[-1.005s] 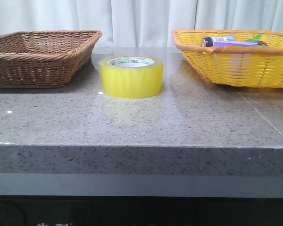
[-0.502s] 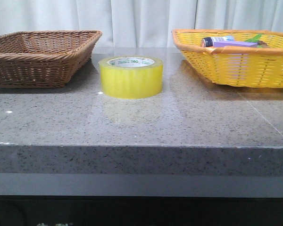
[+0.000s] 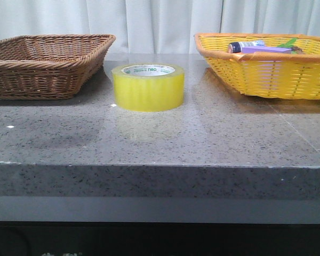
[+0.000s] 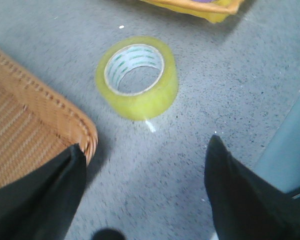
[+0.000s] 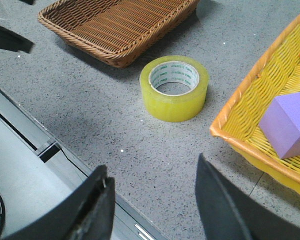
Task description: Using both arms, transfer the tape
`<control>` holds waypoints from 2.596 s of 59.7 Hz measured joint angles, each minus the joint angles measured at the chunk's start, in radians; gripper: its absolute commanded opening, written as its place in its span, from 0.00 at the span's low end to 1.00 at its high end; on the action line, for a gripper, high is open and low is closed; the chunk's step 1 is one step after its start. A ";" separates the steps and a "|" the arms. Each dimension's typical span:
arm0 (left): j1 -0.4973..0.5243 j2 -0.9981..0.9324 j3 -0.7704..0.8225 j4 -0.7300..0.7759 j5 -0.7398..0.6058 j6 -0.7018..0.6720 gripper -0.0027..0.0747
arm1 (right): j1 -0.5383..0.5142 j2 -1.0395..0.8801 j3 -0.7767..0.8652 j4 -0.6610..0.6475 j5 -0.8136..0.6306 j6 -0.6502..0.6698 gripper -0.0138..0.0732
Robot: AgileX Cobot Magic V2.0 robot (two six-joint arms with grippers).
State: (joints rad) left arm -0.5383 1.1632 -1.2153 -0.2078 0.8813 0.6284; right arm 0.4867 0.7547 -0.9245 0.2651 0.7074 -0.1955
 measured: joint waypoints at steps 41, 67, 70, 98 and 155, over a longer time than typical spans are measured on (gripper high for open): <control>-0.042 0.655 -0.507 0.000 0.240 0.208 0.67 | 0.000 0.000 0.000 0.000 0.000 0.000 0.62; -0.043 0.809 -0.546 0.002 0.226 0.231 0.56 | 0.000 0.000 0.000 0.001 0.000 0.000 0.62; -0.046 0.815 -0.547 0.003 0.221 0.231 0.48 | 0.000 0.000 0.000 0.001 0.000 0.000 0.62; -0.046 0.833 -0.579 -0.004 0.257 0.228 0.16 | 0.000 0.000 0.000 0.001 0.000 0.002 0.62; -0.010 0.847 -1.064 0.409 0.396 -0.382 0.16 | 0.000 0.000 0.000 0.001 0.000 0.002 0.62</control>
State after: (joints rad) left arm -0.5479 2.0105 -2.2797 0.2012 1.2770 0.2462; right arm 0.4867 0.7547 -0.9245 0.2659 0.7074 -0.1934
